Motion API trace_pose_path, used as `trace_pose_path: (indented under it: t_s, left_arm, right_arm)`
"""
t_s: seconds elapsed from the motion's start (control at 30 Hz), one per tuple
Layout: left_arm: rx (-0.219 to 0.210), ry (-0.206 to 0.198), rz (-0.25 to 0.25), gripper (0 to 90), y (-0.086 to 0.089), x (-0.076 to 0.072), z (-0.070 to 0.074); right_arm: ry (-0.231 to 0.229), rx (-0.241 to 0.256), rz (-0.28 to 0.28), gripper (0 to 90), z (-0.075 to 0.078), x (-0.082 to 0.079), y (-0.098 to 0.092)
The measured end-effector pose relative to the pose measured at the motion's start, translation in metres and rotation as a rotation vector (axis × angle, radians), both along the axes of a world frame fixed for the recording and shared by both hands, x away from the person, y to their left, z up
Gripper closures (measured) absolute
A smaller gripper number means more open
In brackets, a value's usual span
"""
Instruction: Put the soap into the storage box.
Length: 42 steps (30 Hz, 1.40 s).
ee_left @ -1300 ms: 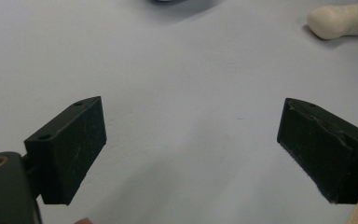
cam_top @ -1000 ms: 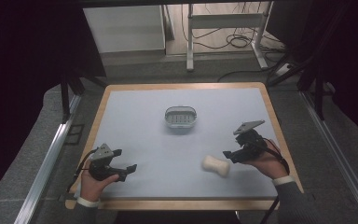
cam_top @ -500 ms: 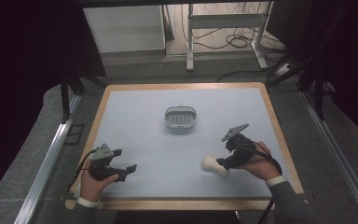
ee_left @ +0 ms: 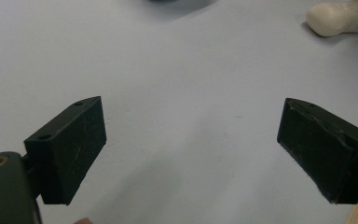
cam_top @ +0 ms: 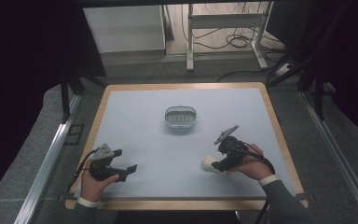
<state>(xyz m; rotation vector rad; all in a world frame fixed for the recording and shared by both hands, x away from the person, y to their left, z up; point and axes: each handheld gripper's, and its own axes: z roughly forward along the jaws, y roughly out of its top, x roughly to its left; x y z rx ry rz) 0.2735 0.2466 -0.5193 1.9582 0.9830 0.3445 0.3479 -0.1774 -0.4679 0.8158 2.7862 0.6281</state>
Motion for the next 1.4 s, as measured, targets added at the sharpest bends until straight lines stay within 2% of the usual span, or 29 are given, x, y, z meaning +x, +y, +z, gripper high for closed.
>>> trace_pose_path:
  t_s: [0.27, 0.43, 0.5, 0.63, 0.73, 1.0, 1.03, 1.33, 1.4]
  left_arm:
    - [0.001, 0.000, -0.001, 8.3, 0.000, 0.000, 0.000]
    - [-0.003, 0.000, -0.003, 8.1, 0.000, 0.000, 0.000]
    - [-0.003, -0.001, -0.002, 8.2, 0.000, 0.000, 0.000]
    - [-0.002, -0.001, -0.003, 8.1, 0.000, 0.000, 0.000]
    - [-0.003, -0.002, -0.002, 8.1, 0.001, -0.001, 0.001]
    - [-0.003, -0.003, -0.001, 8.1, 0.001, 0.000, 0.001]
    - [-0.002, -0.003, -0.001, 8.1, 0.001, 0.000, 0.001]
    - [-0.002, -0.004, 0.001, 8.1, 0.001, 0.000, 0.001]
    - [-0.002, -0.004, 0.001, 8.1, 0.001, 0.000, 0.001]
  right_arm:
    - [0.042, -0.039, 0.027, 31.2, -0.009, 0.000, 0.008]
    - [0.062, -0.093, 0.043, 32.6, -0.016, 0.002, 0.015]
    - [0.065, -0.100, 0.042, 32.9, -0.017, 0.002, 0.017]
    - [0.079, -0.128, 0.051, 39.4, -0.020, 0.003, 0.021]
    - [0.091, -0.142, 0.061, 40.6, -0.022, 0.003, 0.023]
    - [0.083, -0.216, 0.078, 43.0, -0.029, 0.003, 0.028]
    - [0.089, -0.213, 0.076, 47.9, -0.027, 0.003, 0.029]
    - [0.108, -0.231, 0.088, 48.8, -0.021, 0.006, 0.030]
    - [0.092, -0.223, 0.087, 48.8, -0.017, 0.007, 0.030]
